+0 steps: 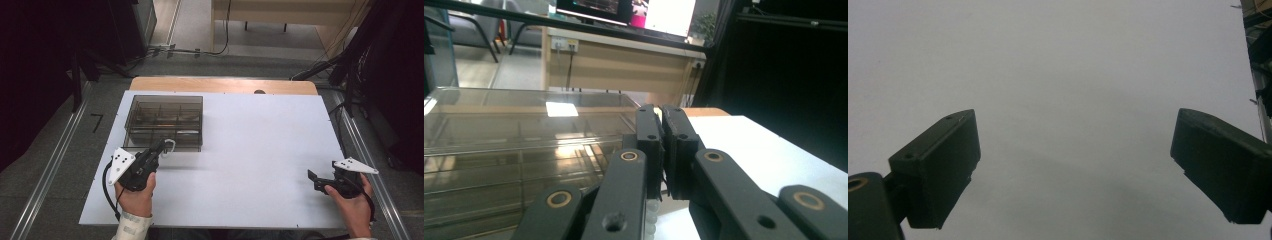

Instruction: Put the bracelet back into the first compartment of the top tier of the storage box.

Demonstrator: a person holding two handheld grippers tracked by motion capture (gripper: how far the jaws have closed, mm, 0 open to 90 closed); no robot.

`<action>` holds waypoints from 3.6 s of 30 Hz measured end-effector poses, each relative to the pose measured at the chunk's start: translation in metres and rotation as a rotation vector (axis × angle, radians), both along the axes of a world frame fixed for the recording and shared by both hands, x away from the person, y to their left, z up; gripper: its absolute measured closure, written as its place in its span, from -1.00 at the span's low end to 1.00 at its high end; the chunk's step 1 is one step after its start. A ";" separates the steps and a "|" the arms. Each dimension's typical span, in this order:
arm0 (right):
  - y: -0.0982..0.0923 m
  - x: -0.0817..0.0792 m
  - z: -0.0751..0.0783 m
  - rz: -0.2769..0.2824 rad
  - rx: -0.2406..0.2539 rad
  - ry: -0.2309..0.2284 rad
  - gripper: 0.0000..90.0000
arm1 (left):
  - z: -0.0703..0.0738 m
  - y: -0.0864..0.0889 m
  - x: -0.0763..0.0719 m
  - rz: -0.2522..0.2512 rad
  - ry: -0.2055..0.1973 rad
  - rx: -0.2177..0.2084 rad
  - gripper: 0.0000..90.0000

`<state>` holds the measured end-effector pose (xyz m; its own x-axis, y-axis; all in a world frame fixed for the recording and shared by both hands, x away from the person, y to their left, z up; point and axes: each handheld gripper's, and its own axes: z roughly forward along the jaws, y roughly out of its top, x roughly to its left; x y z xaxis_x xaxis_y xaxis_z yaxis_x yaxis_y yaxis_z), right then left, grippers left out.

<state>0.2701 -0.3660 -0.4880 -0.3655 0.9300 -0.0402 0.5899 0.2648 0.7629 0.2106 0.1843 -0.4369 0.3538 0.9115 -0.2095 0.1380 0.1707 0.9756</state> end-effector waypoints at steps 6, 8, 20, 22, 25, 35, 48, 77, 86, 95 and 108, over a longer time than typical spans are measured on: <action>0.000 0.000 0.000 0.002 -0.004 0.001 -0.91 | 0.001 0.010 0.001 0.030 -0.018 -0.011 0.96; 0.000 0.000 0.000 0.002 -0.005 0.000 -0.91 | 0.002 0.013 0.001 0.040 -0.021 -0.019 0.96; 0.001 0.001 -0.001 0.003 -0.008 0.002 -0.91 | 0.004 0.028 0.003 0.097 -0.055 -0.028 0.96; 0.001 0.001 -0.001 0.003 -0.009 0.003 -0.91 | 0.004 0.029 0.003 0.101 -0.057 -0.024 0.96; 0.001 0.001 -0.001 0.003 -0.009 0.003 -0.91 | 0.003 0.030 0.005 0.107 -0.062 -0.031 0.96; 0.001 0.001 -0.001 0.003 -0.008 0.002 -0.91 | 0.002 0.035 0.009 0.142 -0.084 -0.022 0.96; 0.002 0.002 -0.001 0.004 -0.010 0.003 -0.91 | -0.002 0.045 0.019 0.183 -0.077 -0.018 0.96; 0.001 0.001 -0.001 0.006 -0.012 0.001 -0.91 | -0.021 0.052 0.035 0.248 0.066 0.030 0.93; 0.001 0.001 -0.001 0.006 -0.012 -0.002 -0.91 | -0.022 0.053 0.036 0.269 0.089 0.042 0.83; 0.001 0.001 -0.001 0.003 -0.013 -0.004 -0.91 | -0.023 0.053 0.036 0.289 0.102 0.053 0.57; 0.001 0.001 -0.001 0.005 -0.012 -0.004 -0.91 | -0.023 0.049 0.037 0.350 0.104 0.069 -0.29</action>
